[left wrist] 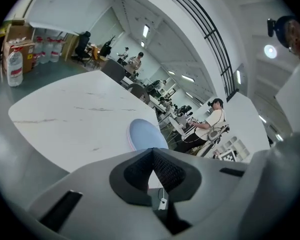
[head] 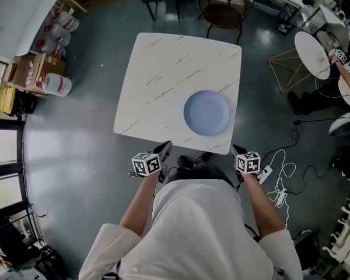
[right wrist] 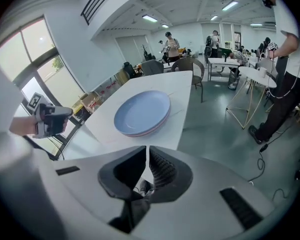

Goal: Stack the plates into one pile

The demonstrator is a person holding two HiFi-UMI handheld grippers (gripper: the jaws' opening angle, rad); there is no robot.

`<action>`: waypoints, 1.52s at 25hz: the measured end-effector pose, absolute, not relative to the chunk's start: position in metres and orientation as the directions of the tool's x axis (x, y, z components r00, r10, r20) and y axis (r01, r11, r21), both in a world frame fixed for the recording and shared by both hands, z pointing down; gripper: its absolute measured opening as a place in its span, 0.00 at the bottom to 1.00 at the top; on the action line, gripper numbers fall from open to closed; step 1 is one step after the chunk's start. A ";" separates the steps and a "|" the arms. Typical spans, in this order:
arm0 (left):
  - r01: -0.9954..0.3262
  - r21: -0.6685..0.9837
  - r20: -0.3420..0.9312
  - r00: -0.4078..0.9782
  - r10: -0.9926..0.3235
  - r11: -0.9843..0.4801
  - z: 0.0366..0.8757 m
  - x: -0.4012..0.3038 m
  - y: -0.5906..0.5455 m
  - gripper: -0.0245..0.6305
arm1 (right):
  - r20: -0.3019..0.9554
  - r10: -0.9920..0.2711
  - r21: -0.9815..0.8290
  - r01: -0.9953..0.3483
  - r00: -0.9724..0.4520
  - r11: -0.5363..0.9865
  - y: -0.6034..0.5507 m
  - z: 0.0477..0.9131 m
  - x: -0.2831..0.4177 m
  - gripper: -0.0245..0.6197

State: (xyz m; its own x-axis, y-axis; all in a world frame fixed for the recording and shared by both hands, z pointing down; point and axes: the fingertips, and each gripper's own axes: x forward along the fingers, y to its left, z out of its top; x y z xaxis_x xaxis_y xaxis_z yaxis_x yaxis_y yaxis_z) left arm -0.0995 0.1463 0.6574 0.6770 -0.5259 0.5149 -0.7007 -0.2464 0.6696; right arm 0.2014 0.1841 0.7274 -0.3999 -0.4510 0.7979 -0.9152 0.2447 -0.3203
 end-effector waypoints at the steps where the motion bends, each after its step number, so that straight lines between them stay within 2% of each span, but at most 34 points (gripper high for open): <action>1: -0.703 0.658 0.515 0.681 -0.520 -0.269 0.654 -0.101 0.146 0.06 | 0.788 -0.474 -0.313 -0.918 -0.394 0.243 0.183 0.719 0.199 0.10; 7: -0.691 0.610 0.501 0.716 -0.486 -0.387 0.636 -0.093 0.144 0.06 | 0.712 -0.616 -0.247 -0.941 -0.337 0.230 0.184 0.668 0.198 0.10; 12: -0.683 0.542 0.450 0.728 -0.517 -0.489 0.590 -0.084 0.140 0.06 | 0.637 -0.716 -0.171 -0.957 -0.288 0.232 0.197 0.615 0.209 0.10; 20: -0.731 0.244 0.344 0.680 -0.648 -0.637 0.511 -0.070 0.138 0.06 | 0.481 -0.829 -0.144 -0.958 -0.286 0.247 0.200 0.549 0.235 0.10; 27: -0.751 0.261 0.334 0.660 -0.673 -0.607 0.501 -0.056 0.160 0.06 | 0.425 -0.863 -0.052 -0.959 -0.275 0.280 0.202 0.516 0.270 0.09; 38: -0.790 0.242 0.336 0.613 -0.715 -0.563 0.484 -0.058 0.154 0.06 | 0.382 -0.874 -0.051 -0.951 -0.302 0.306 0.175 0.488 0.289 0.08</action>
